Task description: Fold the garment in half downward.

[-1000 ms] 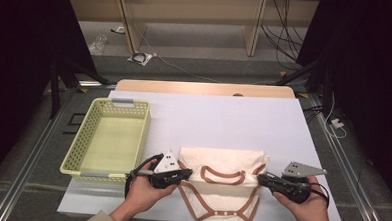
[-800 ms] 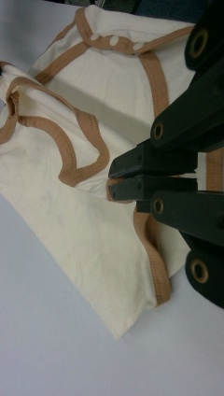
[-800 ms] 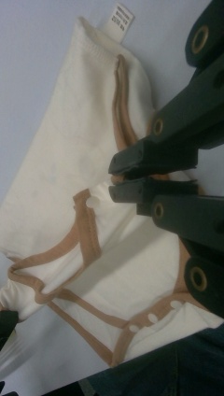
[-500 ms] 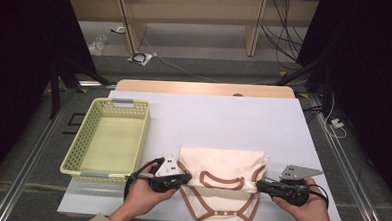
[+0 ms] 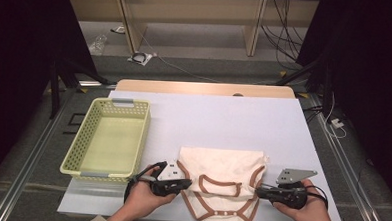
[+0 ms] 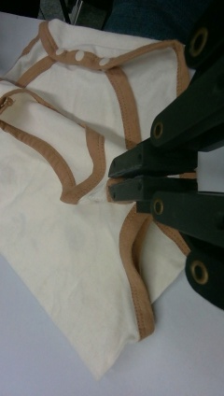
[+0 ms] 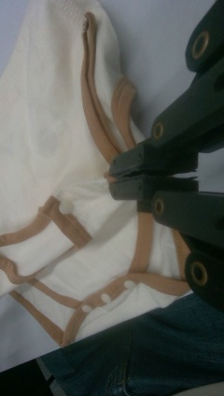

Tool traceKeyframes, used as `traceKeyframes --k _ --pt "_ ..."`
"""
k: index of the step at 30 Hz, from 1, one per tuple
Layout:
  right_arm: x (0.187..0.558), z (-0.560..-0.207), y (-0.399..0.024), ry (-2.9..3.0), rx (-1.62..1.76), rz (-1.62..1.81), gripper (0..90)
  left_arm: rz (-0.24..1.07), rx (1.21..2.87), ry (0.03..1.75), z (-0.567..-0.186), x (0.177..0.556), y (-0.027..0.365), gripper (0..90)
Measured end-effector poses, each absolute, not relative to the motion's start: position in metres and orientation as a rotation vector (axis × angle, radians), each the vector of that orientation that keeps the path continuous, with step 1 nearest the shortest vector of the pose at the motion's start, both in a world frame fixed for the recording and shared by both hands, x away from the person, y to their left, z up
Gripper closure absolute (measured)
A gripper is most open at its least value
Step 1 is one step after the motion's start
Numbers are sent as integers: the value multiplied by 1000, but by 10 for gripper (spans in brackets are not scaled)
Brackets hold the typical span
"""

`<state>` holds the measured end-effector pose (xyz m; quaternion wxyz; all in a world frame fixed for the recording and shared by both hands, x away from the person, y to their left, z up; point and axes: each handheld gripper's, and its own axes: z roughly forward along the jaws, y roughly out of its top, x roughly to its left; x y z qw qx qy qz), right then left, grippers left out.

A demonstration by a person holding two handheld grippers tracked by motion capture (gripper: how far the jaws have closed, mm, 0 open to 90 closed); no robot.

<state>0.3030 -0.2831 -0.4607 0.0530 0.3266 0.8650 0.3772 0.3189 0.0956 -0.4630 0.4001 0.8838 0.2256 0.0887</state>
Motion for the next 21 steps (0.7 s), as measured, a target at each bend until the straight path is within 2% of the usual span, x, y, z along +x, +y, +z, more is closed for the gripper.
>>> traceKeyframes --k 21 --pt "303 -460 -281 2830 785 1034 879 87 2363 495 -476 307 94 801"
